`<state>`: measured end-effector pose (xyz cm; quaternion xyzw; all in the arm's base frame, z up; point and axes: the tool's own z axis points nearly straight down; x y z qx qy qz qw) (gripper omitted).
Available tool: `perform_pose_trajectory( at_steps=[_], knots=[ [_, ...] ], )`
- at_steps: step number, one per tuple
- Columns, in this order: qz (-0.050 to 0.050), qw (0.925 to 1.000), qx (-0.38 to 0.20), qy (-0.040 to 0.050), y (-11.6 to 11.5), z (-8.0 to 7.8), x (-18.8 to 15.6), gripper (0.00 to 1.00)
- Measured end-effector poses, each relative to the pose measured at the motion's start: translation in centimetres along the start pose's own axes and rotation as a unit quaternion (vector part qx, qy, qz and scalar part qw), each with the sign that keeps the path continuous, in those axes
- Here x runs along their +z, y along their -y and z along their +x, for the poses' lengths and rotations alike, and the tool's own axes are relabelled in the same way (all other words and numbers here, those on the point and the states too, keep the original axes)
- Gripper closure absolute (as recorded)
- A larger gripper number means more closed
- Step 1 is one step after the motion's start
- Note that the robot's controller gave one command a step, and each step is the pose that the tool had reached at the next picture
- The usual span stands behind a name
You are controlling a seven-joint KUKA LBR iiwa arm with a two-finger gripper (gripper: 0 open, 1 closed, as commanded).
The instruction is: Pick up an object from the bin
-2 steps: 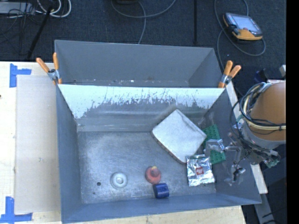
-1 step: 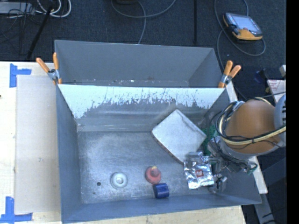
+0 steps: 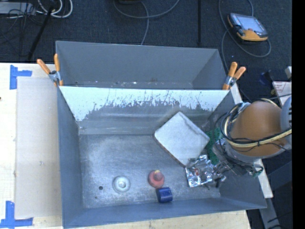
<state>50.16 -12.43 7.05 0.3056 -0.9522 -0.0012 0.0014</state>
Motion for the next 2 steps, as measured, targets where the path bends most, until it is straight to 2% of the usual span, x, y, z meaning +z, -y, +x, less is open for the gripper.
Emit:
perform_pose_trajectory(
  at_steps=[1, 2],
  knots=[
    [0.005, 0.9999, 0.016, 0.0039, 3.8, 0.3, -12.4, 1.0],
    [0.003, 0.9943, 0.106, 0.0049, -1.2, -2.4, -23.1, 1.0]
  ],
)
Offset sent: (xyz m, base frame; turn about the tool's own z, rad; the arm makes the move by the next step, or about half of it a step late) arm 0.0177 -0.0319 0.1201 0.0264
